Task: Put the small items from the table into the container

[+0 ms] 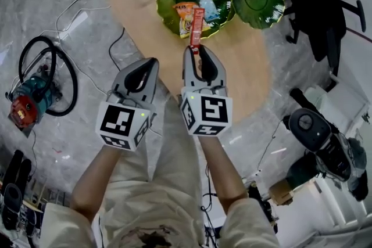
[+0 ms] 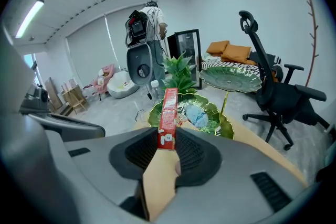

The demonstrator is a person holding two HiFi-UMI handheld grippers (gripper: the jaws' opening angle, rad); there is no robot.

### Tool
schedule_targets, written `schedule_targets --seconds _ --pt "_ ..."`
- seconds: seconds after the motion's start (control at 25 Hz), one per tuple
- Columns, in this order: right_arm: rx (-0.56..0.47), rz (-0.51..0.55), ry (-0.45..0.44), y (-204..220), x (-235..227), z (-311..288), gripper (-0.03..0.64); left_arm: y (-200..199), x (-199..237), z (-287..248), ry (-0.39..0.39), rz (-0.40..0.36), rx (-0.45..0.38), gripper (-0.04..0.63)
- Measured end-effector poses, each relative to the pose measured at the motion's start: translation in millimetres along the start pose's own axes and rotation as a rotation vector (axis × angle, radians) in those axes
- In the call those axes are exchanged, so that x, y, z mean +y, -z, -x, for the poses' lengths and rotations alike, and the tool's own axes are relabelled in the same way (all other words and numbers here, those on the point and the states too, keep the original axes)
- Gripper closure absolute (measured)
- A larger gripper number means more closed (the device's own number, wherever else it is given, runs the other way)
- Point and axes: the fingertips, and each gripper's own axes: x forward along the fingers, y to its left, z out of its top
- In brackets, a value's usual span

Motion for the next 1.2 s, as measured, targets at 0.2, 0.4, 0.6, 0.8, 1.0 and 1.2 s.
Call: schedule_targets --seconds 0.2,0.4,0.6,0.8,1.0,1.2 --pt "0.003 0.000 0.004 -10 0 -20 0.509 -7 15 -9 -0.006 0.013 0.005 0.589" --pt "0.000 0.004 0.004 -25 1 -42 0.509 -17 29 -19 -0.011 0.024 0.006 0.589" --pt "-0.001 0.011 0.007 -37 -2 -62 0.509 -27 42 -27 -0.020 0.036 -0.001 0.589" --pt "0.013 0.021 0.042 -39 -9 -75 0.509 -29 51 -30 -0.033 0.051 -0.006 0.589" --pt "0.001 0.038 0.092 -41 -18 -76 0.509 -28 54 -29 -0.040 0.060 -0.005 0.589" --pt "-0.001 0.050 0.096 -39 -17 -72 0.509 -28 58 -27 -0.050 0.065 -0.008 0.589"
